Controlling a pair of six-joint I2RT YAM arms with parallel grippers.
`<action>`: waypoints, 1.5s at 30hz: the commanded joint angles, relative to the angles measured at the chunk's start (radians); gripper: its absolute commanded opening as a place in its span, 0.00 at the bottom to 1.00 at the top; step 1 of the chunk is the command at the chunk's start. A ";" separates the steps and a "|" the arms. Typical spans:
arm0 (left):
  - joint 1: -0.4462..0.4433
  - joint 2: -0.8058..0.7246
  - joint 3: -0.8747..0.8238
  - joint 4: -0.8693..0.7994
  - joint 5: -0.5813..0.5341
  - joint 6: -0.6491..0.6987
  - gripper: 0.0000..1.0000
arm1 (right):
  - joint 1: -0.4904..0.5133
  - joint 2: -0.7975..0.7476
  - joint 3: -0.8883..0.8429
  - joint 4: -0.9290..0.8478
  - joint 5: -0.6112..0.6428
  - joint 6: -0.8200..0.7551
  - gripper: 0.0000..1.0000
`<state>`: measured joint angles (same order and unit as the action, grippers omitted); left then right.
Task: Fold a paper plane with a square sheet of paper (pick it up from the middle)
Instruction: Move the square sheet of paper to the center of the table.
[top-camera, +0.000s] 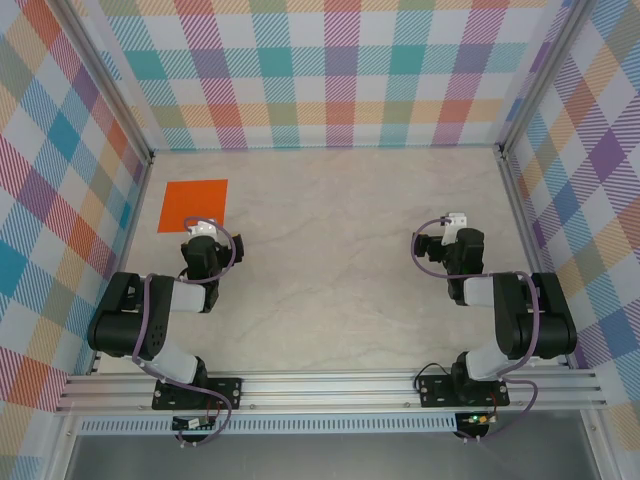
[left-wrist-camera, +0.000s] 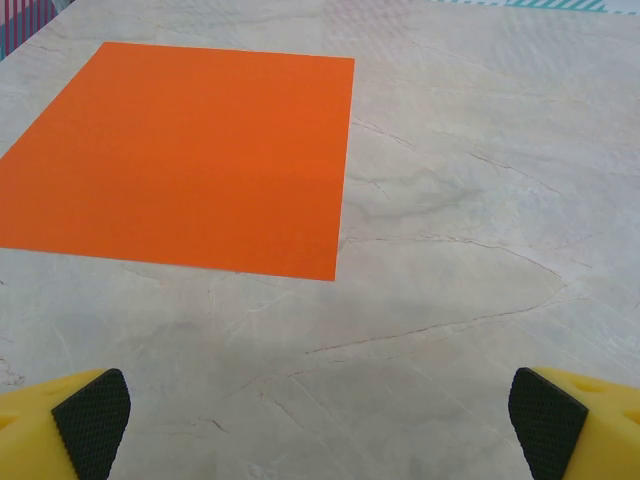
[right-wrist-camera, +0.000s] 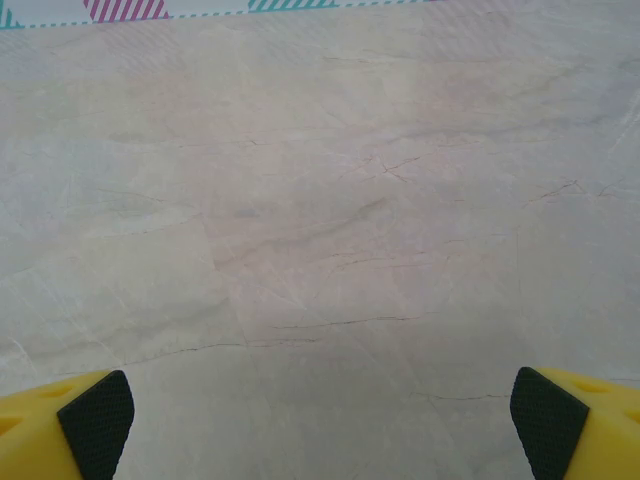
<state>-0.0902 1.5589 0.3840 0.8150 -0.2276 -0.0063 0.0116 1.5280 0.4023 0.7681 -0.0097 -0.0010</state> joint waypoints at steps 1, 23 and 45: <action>-0.003 0.006 0.019 0.026 0.007 0.009 1.00 | -0.007 -0.002 0.023 0.019 -0.019 0.007 1.00; 0.006 0.006 0.027 0.012 0.129 0.049 1.00 | 0.002 -0.009 -0.014 0.079 -0.036 -0.011 1.00; 0.038 -0.555 0.301 -0.885 -0.026 -0.302 1.00 | 0.011 -0.458 0.313 -0.978 -0.139 0.276 1.00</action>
<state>-0.0692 1.0309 0.6384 0.1577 -0.1955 -0.1879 0.0212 1.1011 0.6491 0.0029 -0.0948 0.1589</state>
